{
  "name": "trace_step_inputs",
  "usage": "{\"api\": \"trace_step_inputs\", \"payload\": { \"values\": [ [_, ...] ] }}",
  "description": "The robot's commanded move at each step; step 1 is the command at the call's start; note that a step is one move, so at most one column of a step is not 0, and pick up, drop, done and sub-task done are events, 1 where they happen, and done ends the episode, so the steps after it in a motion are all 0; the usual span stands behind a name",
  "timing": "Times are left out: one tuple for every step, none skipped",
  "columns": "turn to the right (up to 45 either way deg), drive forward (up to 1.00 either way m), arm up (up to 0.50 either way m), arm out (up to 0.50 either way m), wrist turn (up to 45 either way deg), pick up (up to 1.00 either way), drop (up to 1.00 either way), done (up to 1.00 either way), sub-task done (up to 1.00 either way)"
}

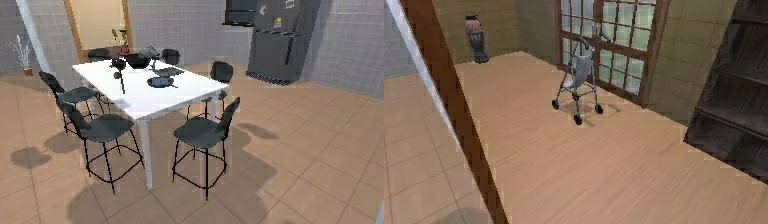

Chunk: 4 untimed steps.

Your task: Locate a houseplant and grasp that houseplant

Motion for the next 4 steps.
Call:
{"api": "trace_step_inputs", "payload": {
  "values": [
    [21.0, 0.00, 0.00, 0.00, 0.0, 0.00, 0.00, 0.00, 0.00],
    [0.0, 0.70, 0.00, 0.00, 0.0, 0.00, 0.00, 0.00, 0.00],
    [27.0, 0.00, 0.00, 0.00, 0.0, 0.00, 0.00, 0.00, 0.00],
    [0.0, 0.75, 0.00, 0.00, 0.0, 0.00, 0.00, 0.00, 0.00]
  ]
}}
